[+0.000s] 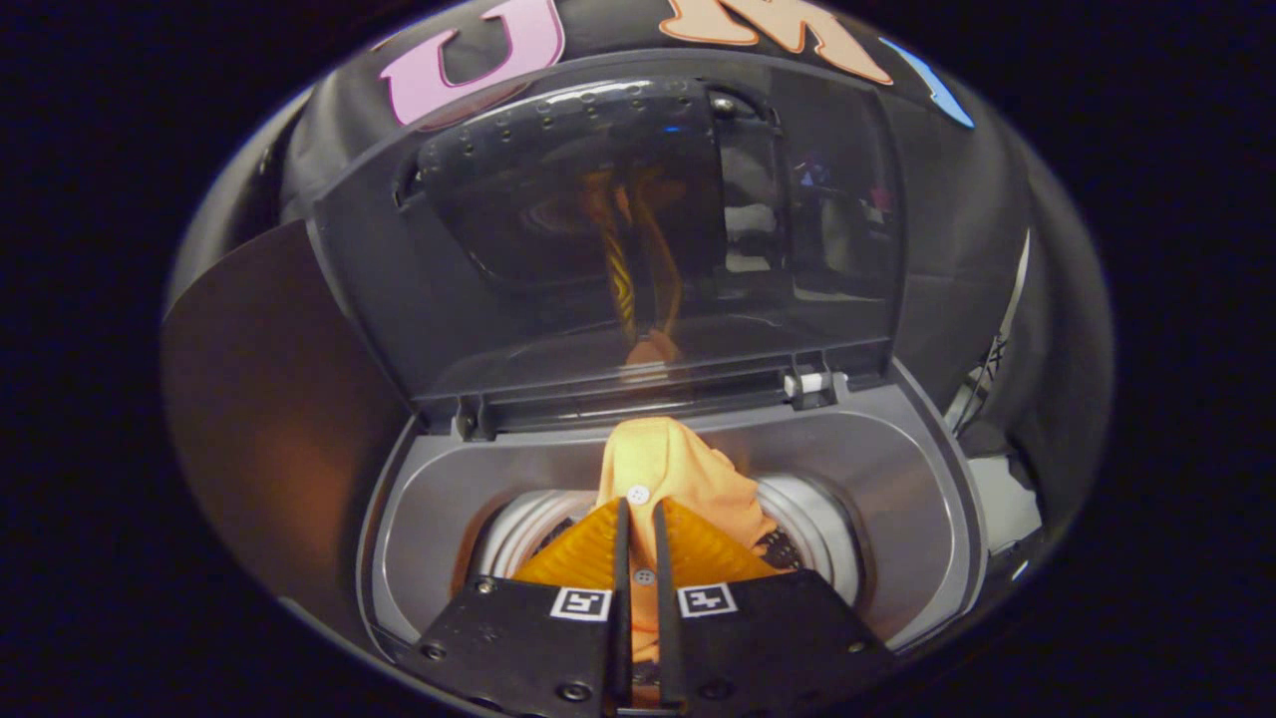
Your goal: Put the clothes into the washing machine and then close the washing machine lid.
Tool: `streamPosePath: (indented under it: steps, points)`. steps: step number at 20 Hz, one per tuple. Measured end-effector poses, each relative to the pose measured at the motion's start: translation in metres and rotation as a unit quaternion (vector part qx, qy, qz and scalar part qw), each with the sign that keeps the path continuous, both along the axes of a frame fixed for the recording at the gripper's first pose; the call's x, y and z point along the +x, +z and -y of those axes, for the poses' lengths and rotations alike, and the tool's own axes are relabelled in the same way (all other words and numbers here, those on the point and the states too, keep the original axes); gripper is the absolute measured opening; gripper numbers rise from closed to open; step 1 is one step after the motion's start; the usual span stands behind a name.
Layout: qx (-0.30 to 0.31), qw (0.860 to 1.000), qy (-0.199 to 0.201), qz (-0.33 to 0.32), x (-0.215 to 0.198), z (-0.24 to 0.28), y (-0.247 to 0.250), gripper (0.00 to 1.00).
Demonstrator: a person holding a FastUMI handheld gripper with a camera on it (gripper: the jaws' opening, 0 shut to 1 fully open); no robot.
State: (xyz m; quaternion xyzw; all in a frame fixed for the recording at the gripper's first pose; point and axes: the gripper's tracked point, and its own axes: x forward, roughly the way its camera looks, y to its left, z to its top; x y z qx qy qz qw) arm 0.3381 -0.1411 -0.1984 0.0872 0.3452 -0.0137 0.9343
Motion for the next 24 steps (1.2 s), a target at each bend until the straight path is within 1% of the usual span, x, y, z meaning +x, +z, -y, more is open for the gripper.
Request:
streamPosePath:
  steps: [1, 3, 5, 7, 9, 12, 13, 15, 19, 21, 24]
  points:
    - [0.002, 1.0, -0.004, 0.014, 0.001, 0.0, 0.007, 0.11]
    - [0.009, 1.0, -0.018, 0.022, -0.006, 0.002, 0.023, 0.12]
    - [0.013, 0.999, -0.024, 0.022, -0.017, 0.001, 0.041, 0.31]
    - [0.0, 0.999, -0.021, 0.031, -0.023, 0.002, 0.059, 0.5]
    - [-0.013, 0.999, -0.008, 0.032, -0.039, -0.002, 0.079, 0.74]
    - [-0.012, 0.999, -0.001, 0.045, -0.061, -0.009, 0.116, 0.94]
    - [-0.011, 0.999, -0.005, 0.052, -0.066, -0.01, 0.128, 1.0]
    - [-0.007, 0.998, -0.011, 0.061, -0.077, -0.01, 0.151, 0.98]
    - [-0.01, 0.996, -0.021, 0.085, -0.083, -0.009, 0.196, 0.98]
    - [-0.023, 0.995, -0.024, 0.095, -0.077, -0.008, 0.209, 0.97]
    - [-0.042, 0.991, -0.023, 0.123, -0.053, -0.007, 0.22, 0.97]
